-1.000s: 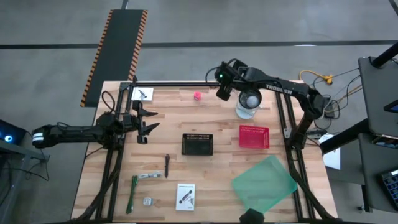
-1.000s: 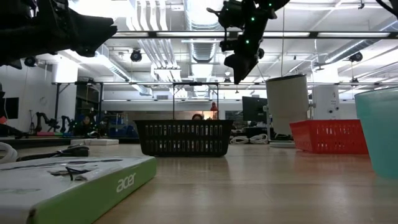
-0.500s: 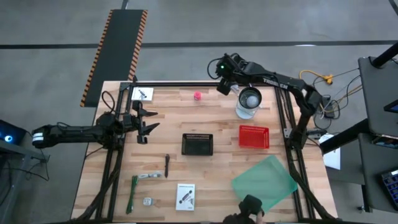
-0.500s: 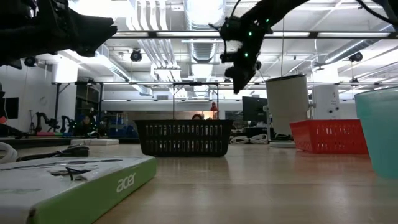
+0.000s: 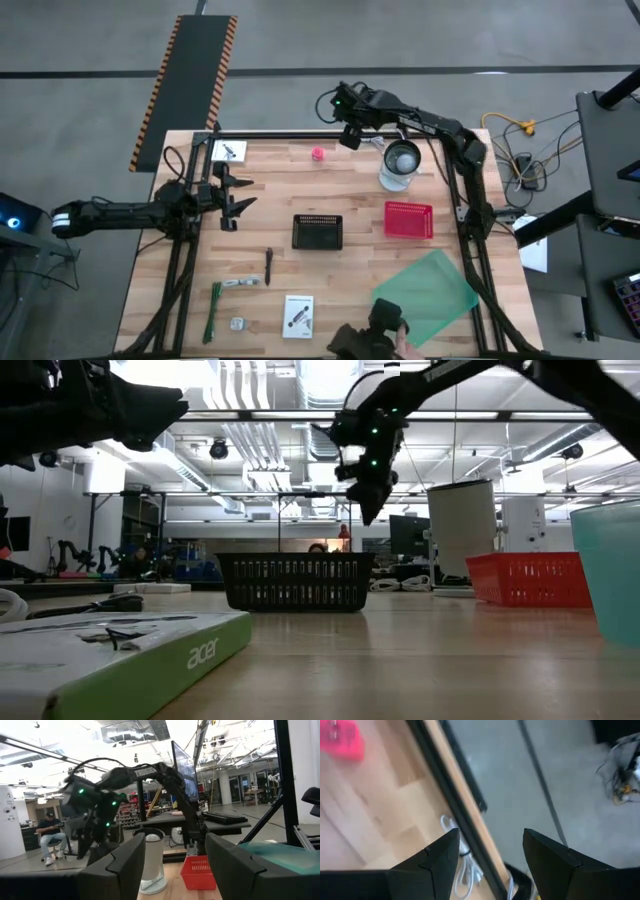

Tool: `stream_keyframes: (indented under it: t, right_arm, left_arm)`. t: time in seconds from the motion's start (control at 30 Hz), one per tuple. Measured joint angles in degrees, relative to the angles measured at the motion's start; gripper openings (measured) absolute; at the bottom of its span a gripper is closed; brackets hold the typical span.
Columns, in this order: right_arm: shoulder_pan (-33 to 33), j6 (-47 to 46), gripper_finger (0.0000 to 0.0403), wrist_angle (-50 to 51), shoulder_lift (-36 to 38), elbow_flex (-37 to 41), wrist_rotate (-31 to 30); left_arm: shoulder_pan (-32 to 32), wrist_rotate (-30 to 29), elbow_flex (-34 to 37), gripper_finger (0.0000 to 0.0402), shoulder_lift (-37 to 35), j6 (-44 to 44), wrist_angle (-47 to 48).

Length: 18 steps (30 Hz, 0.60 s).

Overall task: Pick and place items into bin
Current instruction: Put the top white charger cable into the blue bin

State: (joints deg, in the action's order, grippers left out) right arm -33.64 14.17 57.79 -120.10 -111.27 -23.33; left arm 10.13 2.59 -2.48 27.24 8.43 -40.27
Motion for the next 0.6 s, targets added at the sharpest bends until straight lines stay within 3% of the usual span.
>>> stream_keyframes:
  t: [0.27,0.6]
  right_arm:
    - [-0.7,0.0,0.0205,16.4,-11.9,-16.0,0.0]
    - [-1.6,0.0,0.0205,19.8,-15.2,-18.8,0.9]
  left_arm:
    - [0.0,0.0,0.0,0.0192,0.0,0.0,0.2]
    - [0.0,0.0,0.1,0.0192,0.0,0.0,0.2]
